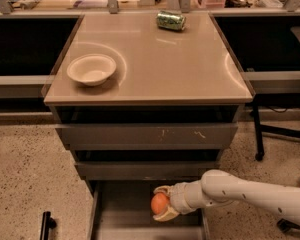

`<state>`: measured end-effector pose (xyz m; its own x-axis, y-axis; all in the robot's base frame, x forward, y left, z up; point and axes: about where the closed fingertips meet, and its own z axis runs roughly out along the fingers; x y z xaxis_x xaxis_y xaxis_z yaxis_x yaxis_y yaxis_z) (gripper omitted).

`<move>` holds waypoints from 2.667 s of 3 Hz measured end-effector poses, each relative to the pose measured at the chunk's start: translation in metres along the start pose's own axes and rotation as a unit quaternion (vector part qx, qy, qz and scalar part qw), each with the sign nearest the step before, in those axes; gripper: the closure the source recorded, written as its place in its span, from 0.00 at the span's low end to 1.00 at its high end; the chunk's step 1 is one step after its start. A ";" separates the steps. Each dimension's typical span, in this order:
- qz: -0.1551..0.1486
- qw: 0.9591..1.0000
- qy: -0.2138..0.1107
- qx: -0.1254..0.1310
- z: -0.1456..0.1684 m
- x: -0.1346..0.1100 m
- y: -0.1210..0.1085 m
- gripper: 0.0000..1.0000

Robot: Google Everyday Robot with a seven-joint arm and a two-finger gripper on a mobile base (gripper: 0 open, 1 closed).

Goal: Pick orange from bottom drawer and place on counter

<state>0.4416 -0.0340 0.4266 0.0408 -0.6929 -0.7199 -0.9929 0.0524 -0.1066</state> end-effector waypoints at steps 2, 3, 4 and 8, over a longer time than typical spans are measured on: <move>-0.019 1.000 -0.001 -0.021 -0.024 -0.024 0.025 1.00; -0.047 0.998 0.030 -0.018 -0.060 -0.064 0.067 1.00; -0.076 0.996 0.054 -0.008 -0.080 -0.079 0.068 1.00; -0.177 0.967 0.169 0.076 -0.214 -0.166 -0.001 1.00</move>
Offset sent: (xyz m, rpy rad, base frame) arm -0.0583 -0.0279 0.1590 -0.1550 -0.1600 0.1550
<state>0.4117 -0.0730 0.6934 0.3112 -0.8809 -0.3565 -0.8946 -0.1449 -0.4228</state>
